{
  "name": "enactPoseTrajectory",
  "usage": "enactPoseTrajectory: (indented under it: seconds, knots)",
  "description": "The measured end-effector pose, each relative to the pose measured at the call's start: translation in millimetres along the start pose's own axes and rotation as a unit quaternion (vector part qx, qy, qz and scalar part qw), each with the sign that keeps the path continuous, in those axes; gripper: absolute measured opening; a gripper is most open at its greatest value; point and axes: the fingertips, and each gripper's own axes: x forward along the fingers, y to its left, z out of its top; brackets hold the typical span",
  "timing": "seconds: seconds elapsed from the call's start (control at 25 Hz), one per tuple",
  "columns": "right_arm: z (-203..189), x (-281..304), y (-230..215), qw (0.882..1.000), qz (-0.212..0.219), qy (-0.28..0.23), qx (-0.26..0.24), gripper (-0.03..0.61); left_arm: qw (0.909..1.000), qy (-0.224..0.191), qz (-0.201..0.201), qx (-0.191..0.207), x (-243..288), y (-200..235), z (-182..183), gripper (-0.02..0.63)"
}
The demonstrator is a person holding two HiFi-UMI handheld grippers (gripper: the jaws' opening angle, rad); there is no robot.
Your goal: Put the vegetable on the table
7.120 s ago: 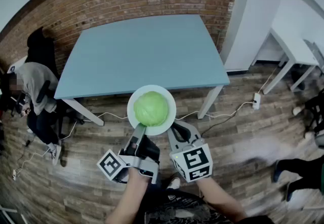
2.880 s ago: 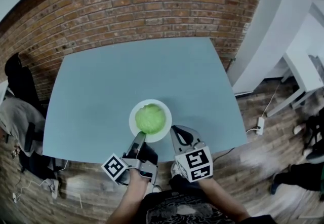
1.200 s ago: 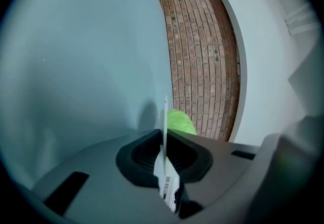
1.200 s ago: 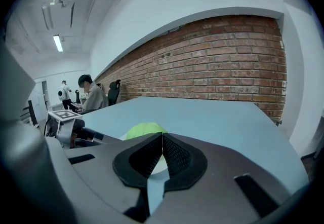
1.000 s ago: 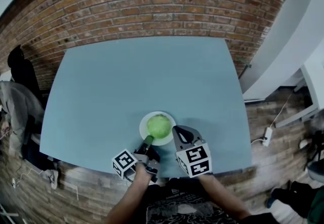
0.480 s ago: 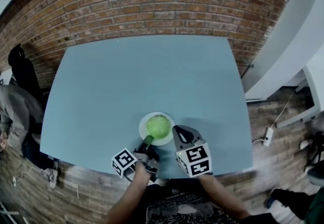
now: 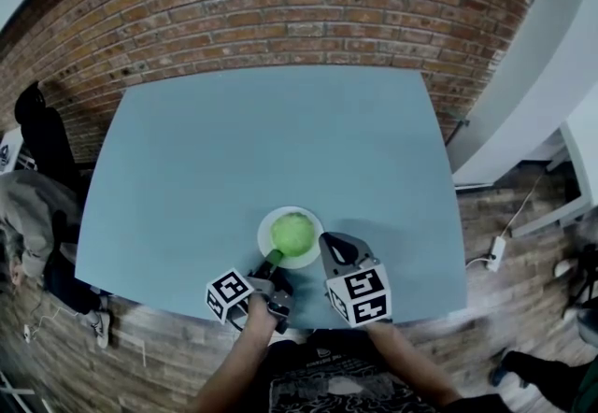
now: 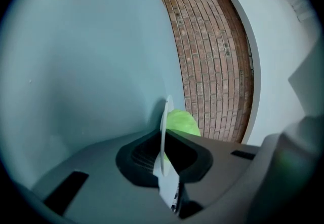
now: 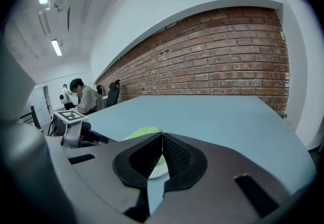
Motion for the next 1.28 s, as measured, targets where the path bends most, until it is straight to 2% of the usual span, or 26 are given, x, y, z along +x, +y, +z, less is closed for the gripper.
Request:
enactPoseTrajectory:
  seconds: [0.28, 0.48, 0.64, 0.76, 0.88, 1.08, 1.28]
  knots:
    - [-2, 0, 1, 1.000, 0.000, 0.001, 0.001, 0.009, 0.9998, 0.016, 0.011, -0.007, 1, 3, 1, 0.023]
    - [-4, 0, 2, 1.000, 0.003, 0.006, 0.004, 0.009, 0.9989, 0.023, 0.006, -0.039, 2, 5, 3, 0.023]
    - [-5, 2, 5, 1.000, 0.005, 0.008, 0.002, 0.009, 0.9985, 0.034, 0.036, -0.023, 2, 7, 0, 0.023]
    - [-5, 1, 7, 1.000, 0.008, 0.008, 0.002, 0.009, 0.9965, 0.039, 0.074, 0.004, 0, 11, 1, 0.023]
    - [-6, 1, 6, 1.000, 0.007, 0.009, 0.007, 0.009, 0.9941, 0.042, 0.097, 0.027, -3, 12, 4, 0.023]
    - [-9, -2, 6, 1.000, 0.006, 0.010, 0.009, 0.009, 0.9903, 0.056, 0.117, 0.051, -4, 13, 4, 0.025]
    - [-8, -2, 5, 1.000, 0.007, 0.007, 0.014, 0.009, 0.9850, 0.075, 0.121, 0.098, -2, 10, 5, 0.031]
